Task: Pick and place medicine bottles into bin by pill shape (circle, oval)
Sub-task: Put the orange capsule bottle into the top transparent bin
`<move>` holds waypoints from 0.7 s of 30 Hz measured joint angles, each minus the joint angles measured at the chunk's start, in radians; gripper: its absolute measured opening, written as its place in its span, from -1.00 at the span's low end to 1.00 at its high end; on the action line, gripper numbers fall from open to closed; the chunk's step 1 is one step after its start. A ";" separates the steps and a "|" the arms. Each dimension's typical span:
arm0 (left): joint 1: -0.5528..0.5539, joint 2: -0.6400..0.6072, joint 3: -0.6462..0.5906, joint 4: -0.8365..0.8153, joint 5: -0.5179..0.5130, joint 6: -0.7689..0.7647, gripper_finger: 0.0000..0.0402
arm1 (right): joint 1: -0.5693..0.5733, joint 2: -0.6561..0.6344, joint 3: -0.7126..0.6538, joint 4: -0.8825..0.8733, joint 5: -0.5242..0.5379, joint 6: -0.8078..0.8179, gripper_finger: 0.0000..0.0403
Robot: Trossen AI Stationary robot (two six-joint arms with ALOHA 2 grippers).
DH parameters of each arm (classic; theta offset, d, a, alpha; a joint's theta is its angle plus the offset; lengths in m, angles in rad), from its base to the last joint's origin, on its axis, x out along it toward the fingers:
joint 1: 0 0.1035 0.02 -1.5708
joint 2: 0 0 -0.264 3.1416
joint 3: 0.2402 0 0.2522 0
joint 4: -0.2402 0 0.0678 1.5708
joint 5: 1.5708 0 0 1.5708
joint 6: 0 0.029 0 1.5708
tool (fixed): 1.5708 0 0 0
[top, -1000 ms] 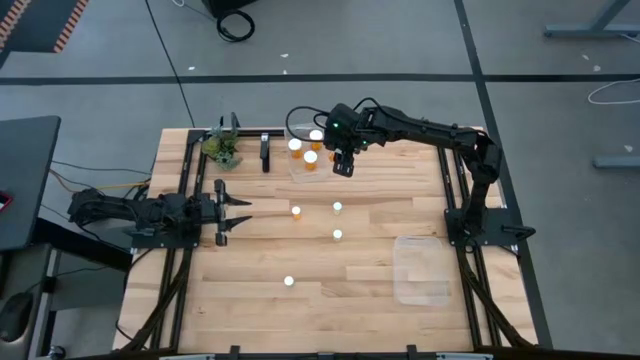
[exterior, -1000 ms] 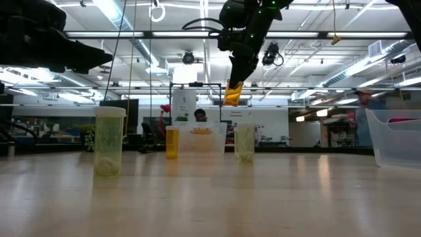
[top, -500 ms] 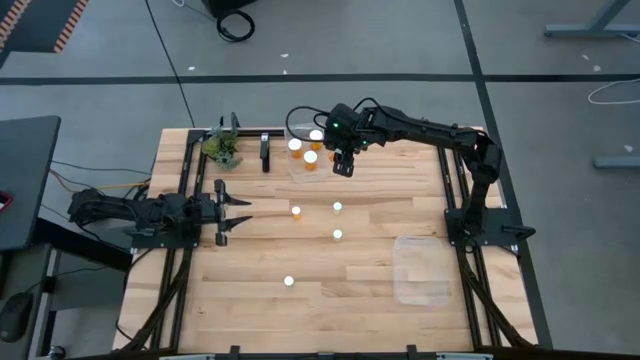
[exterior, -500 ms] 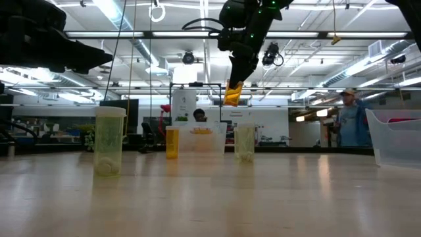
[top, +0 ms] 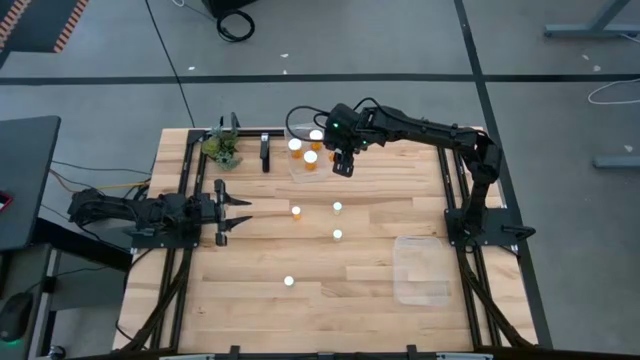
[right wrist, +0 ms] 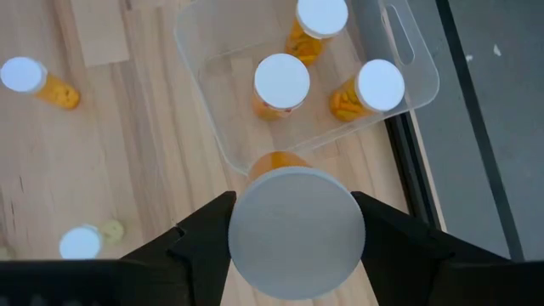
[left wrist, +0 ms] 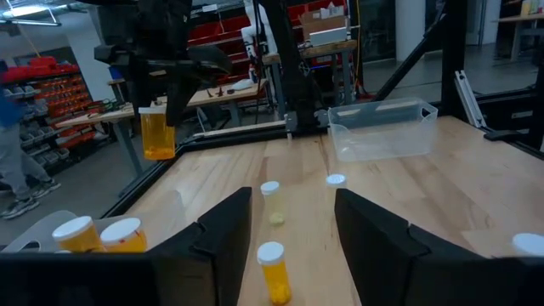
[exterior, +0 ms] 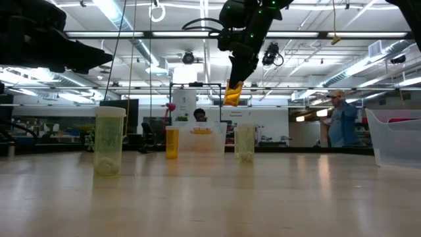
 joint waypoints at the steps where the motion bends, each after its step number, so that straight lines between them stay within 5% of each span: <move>1: 0.000 0.000 0.000 0.000 0.000 0.000 -0.10 | 0.000 0.000 0.000 0.002 0.000 0.004 0.15; 11: 0.000 0.000 0.000 0.000 0.000 0.000 -0.10 | 0.000 0.018 0.089 0.053 0.000 -0.011 0.15; 21: 0.000 0.000 0.000 -0.009 0.000 0.000 -0.11 | 0.000 0.196 0.376 -0.105 0.006 -0.065 0.15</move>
